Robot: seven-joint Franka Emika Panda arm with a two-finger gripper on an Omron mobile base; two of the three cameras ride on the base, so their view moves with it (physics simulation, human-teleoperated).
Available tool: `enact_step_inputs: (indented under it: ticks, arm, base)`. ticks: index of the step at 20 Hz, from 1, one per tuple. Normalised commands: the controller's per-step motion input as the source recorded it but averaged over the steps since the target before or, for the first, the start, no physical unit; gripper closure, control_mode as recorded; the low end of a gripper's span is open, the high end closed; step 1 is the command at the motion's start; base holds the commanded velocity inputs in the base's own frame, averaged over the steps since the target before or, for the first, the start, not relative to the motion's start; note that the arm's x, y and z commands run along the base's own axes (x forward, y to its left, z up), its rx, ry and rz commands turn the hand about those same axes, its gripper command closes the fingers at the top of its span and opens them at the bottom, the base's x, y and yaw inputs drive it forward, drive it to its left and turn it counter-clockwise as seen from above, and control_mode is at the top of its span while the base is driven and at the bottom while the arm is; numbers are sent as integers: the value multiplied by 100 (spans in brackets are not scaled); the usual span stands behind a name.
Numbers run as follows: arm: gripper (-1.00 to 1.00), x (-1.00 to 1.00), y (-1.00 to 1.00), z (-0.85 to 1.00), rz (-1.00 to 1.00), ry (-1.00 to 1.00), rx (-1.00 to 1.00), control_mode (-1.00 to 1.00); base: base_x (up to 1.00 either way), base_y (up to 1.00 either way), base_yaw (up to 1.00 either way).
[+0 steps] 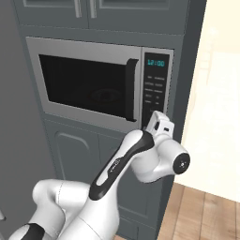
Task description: Transport the steak from the fridge to the microwave and turn on the microwave.
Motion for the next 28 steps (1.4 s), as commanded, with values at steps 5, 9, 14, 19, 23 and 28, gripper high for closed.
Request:
enact_step_inputs:
  ticks: [5, 9, 14, 19, 23, 28]
  arm:
    - [100, 10, -7, -5, 0, 0, -2, -100]
    - [100, 14, -7, -9, 0, 0, -2, -100]
    - [100, 15, -9, -15, 0, 0, -3, -100]
    - [100, 17, -7, -12, 0, 0, -3, -100]
    - [100, 16, -5, -3, 0, 0, -1, -100]
    - [100, 17, -5, 0, 0, 0, 0, -100]
  base:
    - [0, 0, 0]
    - [0, 0, 0]
    - [0, 0, 0]
    - [0, 0, 0]
    - [0, 0, 0]
    - [0, 0, 0]
